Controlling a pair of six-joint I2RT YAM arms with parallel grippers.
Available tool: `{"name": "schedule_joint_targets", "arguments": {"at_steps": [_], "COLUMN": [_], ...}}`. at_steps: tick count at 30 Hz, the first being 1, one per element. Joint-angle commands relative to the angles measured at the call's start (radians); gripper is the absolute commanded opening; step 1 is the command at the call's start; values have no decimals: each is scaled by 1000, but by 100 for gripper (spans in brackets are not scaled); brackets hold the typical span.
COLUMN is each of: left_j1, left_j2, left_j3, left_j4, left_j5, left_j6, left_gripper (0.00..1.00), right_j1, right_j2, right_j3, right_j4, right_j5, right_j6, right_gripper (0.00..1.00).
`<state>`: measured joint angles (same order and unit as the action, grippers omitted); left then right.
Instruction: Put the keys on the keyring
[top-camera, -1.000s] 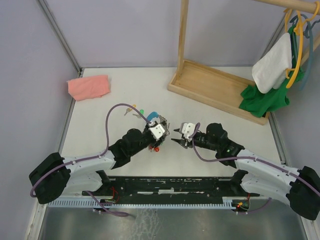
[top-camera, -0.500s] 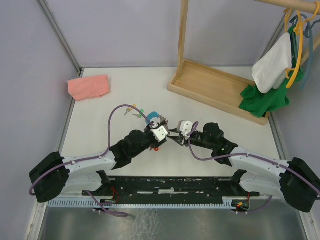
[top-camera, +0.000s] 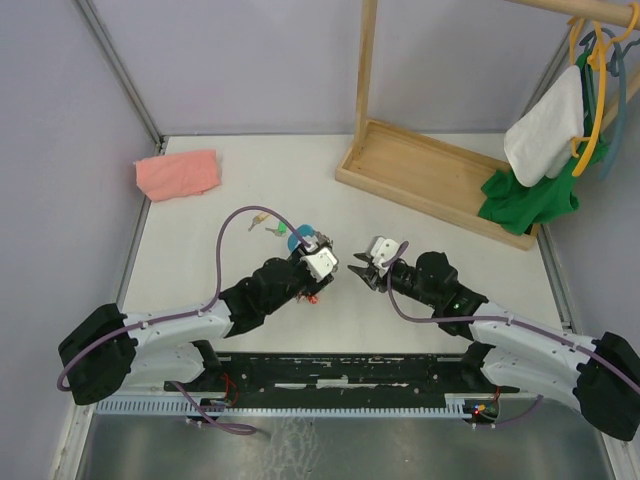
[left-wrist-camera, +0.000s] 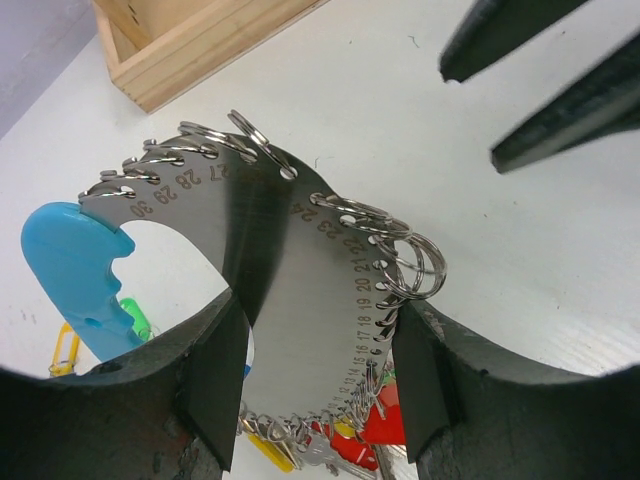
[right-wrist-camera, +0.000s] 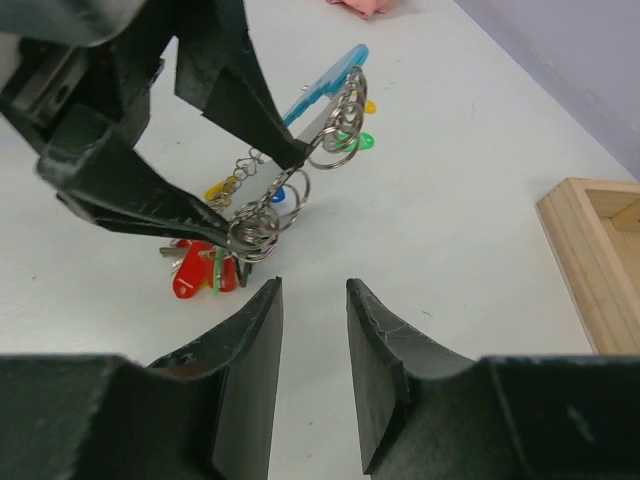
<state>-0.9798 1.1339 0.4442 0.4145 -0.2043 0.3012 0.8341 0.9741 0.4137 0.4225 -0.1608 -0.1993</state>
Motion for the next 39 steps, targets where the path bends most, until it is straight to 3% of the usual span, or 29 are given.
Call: {"name": "schedule_joint_targets", "arguments": {"at_steps": [1,6,15,29,33,39], "left_j1": [-7,-7,-8,-14,-14,-14], "left_j2": [-17,0,15,-8,-17,-25], "left_j3": [85,148,179,178,172,161], "left_j4": [-20,-151,-241,-254,-255,-258], "left_j5": [-61,-70,-30,40,62,77], "left_j6": [-106,-207,-278,-307,-315,-321], "left_gripper": [13,12,11,11,11,11], "right_j1": [3,4,3,3,3,4], "right_j2": [-39,9,98,173,149,117], "right_j3": [-22,-7,-15,-11,-20,-11], "right_j4": [21,50,207,244,229,177], "right_j5": [-129,-257,-257,-216,-126,-125], "right_j6": [34,40,49,57,58,51], "right_gripper": [41,36,30,36,32,18]}}
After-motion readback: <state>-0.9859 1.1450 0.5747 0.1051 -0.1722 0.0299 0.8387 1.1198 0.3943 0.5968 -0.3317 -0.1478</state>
